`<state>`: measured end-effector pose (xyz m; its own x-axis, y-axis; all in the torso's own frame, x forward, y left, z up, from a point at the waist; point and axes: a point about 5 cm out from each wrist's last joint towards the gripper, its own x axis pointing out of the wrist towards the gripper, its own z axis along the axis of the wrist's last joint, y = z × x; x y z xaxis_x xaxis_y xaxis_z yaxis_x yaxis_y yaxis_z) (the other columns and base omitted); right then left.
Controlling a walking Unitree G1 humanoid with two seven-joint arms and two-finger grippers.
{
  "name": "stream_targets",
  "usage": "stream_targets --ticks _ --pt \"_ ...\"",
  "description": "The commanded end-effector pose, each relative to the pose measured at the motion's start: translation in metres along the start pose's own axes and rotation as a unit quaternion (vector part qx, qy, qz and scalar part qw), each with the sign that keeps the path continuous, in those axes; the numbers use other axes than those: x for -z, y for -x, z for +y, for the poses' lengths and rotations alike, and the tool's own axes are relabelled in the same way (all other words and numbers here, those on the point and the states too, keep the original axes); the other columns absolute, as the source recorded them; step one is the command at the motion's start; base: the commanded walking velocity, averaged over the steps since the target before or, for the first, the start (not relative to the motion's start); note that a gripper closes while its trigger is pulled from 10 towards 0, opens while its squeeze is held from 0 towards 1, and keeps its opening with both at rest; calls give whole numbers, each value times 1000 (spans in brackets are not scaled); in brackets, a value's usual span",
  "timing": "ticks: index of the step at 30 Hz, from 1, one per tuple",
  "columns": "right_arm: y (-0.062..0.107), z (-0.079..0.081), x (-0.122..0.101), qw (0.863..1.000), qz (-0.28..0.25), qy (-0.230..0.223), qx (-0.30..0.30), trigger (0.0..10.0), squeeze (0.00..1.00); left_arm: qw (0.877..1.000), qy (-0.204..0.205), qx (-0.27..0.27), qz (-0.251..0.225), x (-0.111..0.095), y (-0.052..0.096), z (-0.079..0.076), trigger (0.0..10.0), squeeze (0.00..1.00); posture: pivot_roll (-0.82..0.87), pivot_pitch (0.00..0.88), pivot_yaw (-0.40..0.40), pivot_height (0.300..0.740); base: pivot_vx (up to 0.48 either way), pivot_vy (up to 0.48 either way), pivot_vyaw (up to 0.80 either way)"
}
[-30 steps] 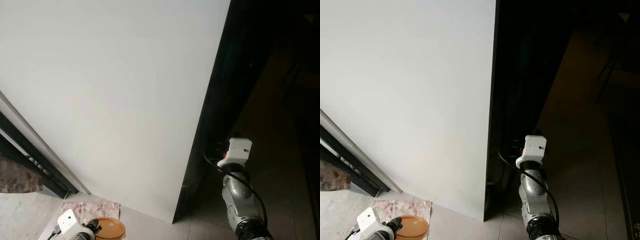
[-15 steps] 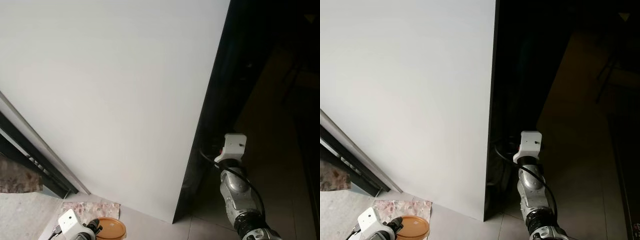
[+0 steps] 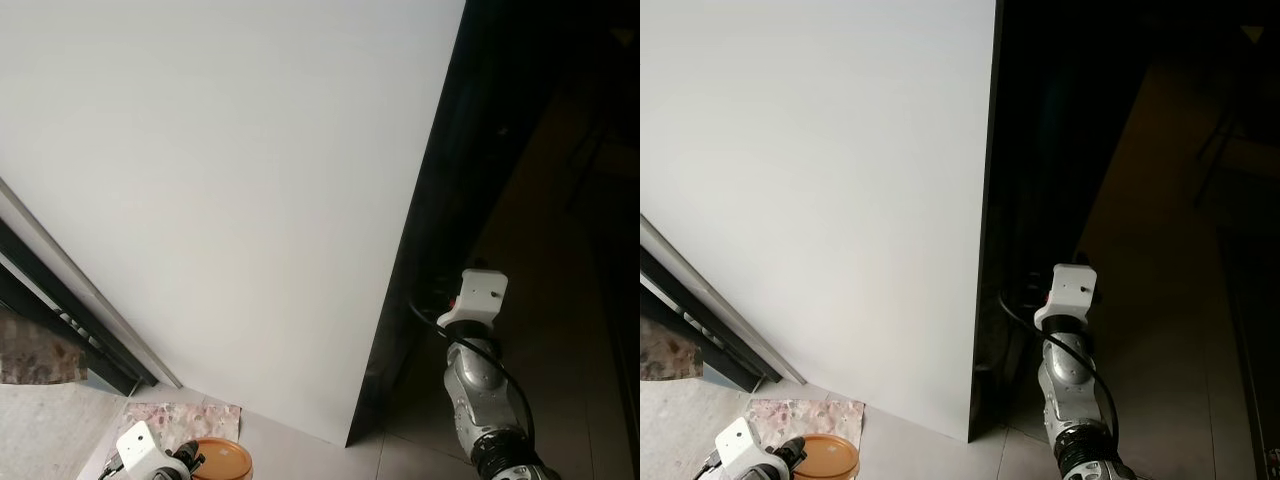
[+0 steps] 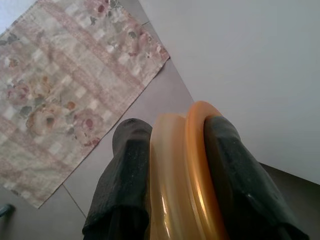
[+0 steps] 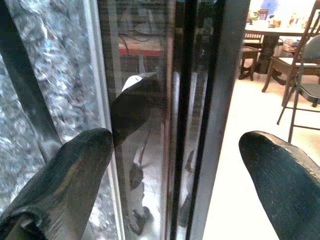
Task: Restocking fridge
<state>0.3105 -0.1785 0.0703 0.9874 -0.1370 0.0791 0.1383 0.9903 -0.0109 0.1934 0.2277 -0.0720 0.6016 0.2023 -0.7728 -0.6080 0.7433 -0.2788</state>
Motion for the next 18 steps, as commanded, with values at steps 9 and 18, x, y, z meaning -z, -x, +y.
stream_targets --ticks 9,18 --pt "-3 -14 -2 1000 0 14 18 10000 0 1000 -16 -3 10 6 1 3 10000 0 -3 53 11 740 0 0 0" --pt "-12 -7 -5 1000 7 4 -2 10000 0 1000 -19 -1 11 6 1 1 10000 0 5 43 10 740 0 0 0"
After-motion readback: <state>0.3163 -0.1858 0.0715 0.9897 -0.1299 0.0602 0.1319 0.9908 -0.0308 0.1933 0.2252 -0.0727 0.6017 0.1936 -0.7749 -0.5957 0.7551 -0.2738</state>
